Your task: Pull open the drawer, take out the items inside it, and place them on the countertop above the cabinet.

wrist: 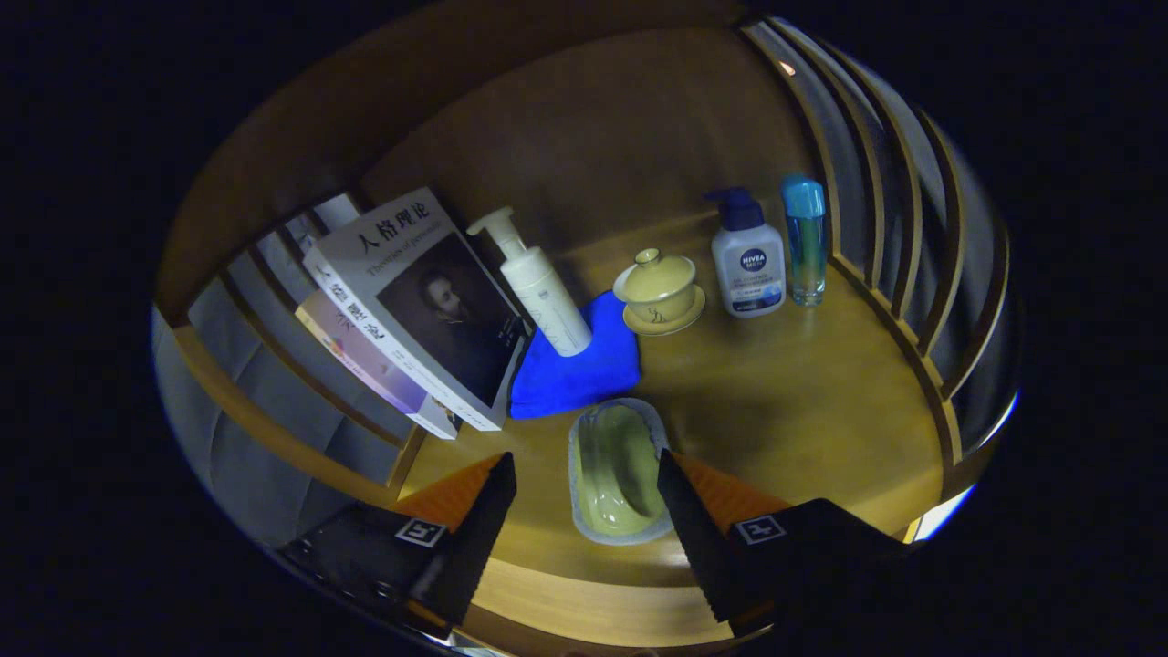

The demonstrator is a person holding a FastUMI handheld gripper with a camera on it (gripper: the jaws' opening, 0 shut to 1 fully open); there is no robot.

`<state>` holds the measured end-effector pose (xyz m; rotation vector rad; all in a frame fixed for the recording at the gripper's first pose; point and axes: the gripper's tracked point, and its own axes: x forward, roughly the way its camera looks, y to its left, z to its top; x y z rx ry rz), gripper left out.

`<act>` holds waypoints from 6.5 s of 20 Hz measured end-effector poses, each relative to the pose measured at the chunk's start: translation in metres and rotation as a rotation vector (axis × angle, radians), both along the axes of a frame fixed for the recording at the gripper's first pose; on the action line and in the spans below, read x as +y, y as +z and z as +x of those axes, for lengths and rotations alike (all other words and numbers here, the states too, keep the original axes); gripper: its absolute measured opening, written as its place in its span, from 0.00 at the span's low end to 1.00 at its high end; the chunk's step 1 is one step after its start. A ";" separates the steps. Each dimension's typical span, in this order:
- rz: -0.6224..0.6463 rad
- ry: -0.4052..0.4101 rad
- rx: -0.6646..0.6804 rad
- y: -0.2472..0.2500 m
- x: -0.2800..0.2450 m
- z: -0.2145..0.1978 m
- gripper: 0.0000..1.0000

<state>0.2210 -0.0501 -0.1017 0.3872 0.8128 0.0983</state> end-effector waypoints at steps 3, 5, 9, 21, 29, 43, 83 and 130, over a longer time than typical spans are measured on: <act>-0.026 0.026 -0.077 0.026 0.005 -0.023 0.98; -0.025 0.043 -0.138 0.051 0.011 -0.039 0.98; -0.021 0.071 -0.284 0.102 0.026 -0.082 0.98; -0.190 0.071 -0.548 0.106 0.044 -0.214 0.98; -0.280 0.053 -0.570 0.043 0.047 -0.269 0.98; -0.486 0.028 -0.523 -0.062 0.058 -0.289 0.99; -0.477 -0.134 -0.484 -0.104 0.043 -0.161 0.96; -0.325 -0.074 -0.910 0.201 0.032 -0.307 0.96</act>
